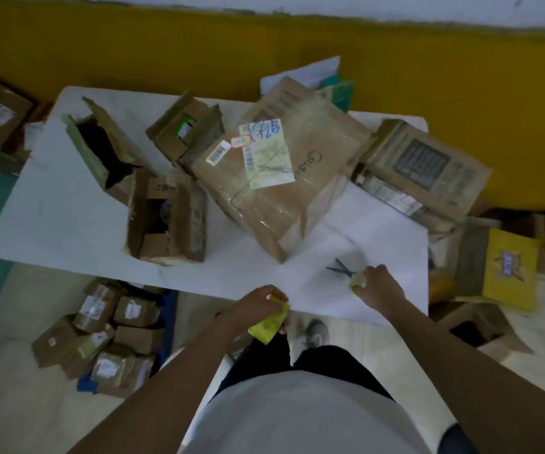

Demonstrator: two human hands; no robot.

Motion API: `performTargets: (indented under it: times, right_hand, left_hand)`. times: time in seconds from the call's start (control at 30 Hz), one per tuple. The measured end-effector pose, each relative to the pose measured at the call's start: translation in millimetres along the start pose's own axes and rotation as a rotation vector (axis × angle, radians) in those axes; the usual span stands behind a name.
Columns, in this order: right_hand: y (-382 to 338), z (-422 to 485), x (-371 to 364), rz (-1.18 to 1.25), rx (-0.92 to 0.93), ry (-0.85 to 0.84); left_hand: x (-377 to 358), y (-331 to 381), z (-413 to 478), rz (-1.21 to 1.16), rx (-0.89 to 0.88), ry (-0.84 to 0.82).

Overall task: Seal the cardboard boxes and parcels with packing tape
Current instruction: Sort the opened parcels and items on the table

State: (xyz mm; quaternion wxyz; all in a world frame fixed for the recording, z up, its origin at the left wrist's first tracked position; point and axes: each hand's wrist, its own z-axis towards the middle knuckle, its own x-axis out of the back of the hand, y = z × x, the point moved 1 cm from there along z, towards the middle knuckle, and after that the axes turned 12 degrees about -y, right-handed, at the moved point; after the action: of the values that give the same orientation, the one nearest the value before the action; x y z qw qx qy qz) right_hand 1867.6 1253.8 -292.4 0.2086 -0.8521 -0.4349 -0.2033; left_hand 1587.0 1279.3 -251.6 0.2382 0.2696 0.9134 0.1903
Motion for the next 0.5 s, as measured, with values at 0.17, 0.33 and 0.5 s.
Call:
performTargets:
  times: [0.17, 0.33, 0.5]
  right_hand:
    - [9, 15, 7, 0.257, -0.013, -0.012]
    - [17, 17, 13, 0.317, -0.001, 0.022]
    - [25, 9, 17, 0.032, 0.042, 0.278]
  left_hand:
    - [-32, 13, 14, -0.069, -0.065, -0.001]
    - [-49, 33, 20, -0.121, -0.137, -0.031]
    - [-56, 45, 22, -0.223, -0.170, -0.057]
